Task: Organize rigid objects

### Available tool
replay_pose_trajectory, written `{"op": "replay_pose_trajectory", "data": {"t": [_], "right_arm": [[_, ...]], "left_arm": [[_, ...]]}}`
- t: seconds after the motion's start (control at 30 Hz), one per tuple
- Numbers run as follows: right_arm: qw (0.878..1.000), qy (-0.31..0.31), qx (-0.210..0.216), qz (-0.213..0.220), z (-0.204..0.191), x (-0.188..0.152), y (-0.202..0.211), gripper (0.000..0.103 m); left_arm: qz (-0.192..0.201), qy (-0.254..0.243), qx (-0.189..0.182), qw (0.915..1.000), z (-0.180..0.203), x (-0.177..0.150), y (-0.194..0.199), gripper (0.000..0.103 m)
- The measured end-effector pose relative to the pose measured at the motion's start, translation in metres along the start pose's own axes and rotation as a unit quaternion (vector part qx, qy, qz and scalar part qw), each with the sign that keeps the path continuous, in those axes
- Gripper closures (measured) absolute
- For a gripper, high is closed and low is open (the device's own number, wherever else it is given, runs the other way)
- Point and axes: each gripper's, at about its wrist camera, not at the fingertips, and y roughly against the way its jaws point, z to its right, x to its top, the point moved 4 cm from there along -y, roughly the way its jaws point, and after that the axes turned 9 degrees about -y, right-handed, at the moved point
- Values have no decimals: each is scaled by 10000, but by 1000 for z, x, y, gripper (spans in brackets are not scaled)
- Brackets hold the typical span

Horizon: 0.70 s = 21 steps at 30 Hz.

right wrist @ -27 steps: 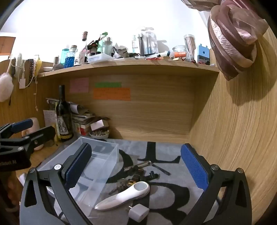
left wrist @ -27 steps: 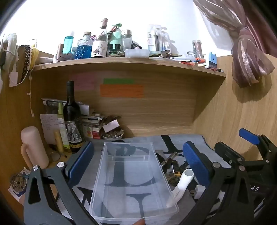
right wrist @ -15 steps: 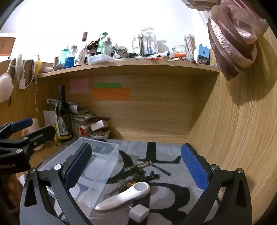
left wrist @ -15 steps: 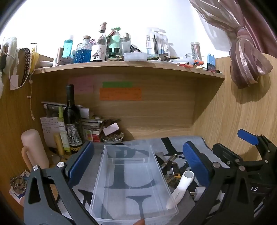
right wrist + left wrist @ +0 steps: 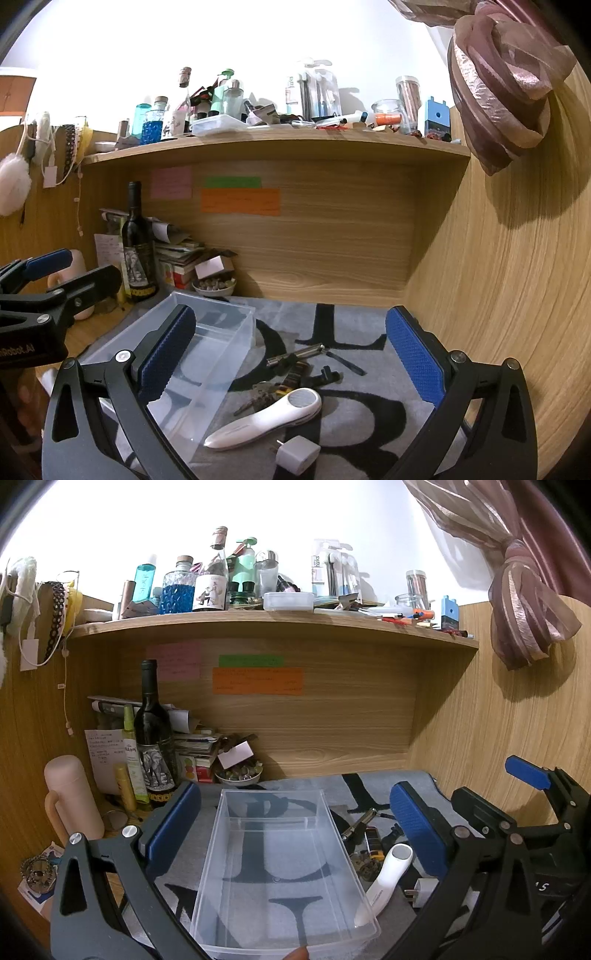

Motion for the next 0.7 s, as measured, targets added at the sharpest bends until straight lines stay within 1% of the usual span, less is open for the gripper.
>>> {"op": "replay_pose_trajectory", "data": {"t": [0.7], "right_arm": [[10000, -50, 12, 7, 2, 2, 0, 0]], "left_arm": [[35, 11, -57, 10000, 2, -1, 1, 0]]}}
